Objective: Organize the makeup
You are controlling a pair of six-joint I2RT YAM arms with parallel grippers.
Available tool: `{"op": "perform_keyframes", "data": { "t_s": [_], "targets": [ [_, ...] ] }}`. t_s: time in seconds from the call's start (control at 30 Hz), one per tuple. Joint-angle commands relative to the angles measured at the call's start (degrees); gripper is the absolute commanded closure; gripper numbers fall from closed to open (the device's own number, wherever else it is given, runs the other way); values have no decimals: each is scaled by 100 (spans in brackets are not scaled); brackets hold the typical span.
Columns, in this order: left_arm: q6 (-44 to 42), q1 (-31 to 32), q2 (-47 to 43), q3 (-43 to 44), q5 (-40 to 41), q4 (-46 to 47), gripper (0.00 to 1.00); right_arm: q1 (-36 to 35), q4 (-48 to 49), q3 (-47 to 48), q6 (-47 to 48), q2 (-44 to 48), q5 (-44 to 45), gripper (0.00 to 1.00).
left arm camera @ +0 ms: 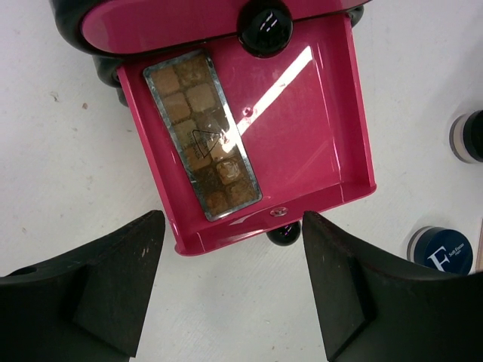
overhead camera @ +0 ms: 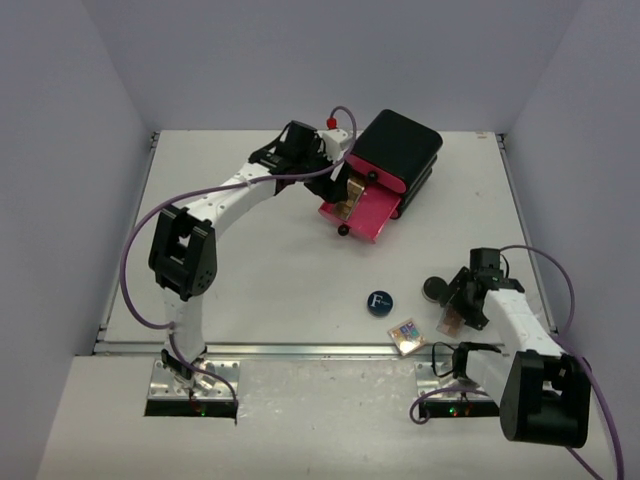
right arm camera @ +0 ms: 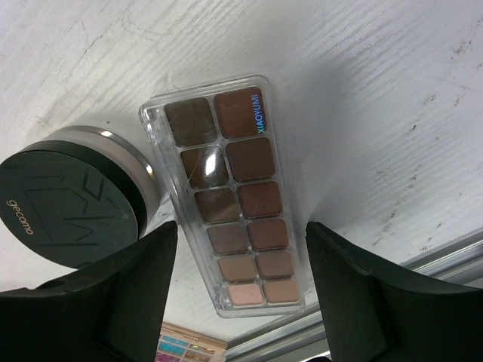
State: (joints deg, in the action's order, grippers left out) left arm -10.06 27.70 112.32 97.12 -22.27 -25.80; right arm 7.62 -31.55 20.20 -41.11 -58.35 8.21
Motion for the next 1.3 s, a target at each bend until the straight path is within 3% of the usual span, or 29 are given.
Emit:
{"op": "perform_keyframes", "data": {
  "t_s": [0.0, 0.1, 0.17, 0.33, 0.43, 0.57, 0.8, 1.27],
  "targets": [
    [106, -90, 76, 362, -248, 122, 29, -41, 278, -56, 89, -270, -122, 32],
    [119, -106, 106, 404, -295, 85, 29, -41, 325, -68, 76, -318, -160, 34],
    [119, -123, 97, 413, -294, 75, 29, -41, 334, -36, 69, -392, -131, 45],
    [104, -154, 41, 422, -292, 64, 29, -41, 463, 20, 178, -529, -280, 85],
    [92, -177, 26, 421, -285, 48, 29, -41, 436, 260, 394, -459, -104, 100],
    [101, -203, 9, 387, -278, 40, 29, -41, 294, 603, 564, -138, 374, 100],
    [101, -285, 80, 381, -243, 5, 29, -38, 290, 1244, 956, 16, 394, 100],
    [169, -327, -335, 509, -429, -288, 30, -292, 485, 2269, 332, 202, -475, 100]
  ]
}}
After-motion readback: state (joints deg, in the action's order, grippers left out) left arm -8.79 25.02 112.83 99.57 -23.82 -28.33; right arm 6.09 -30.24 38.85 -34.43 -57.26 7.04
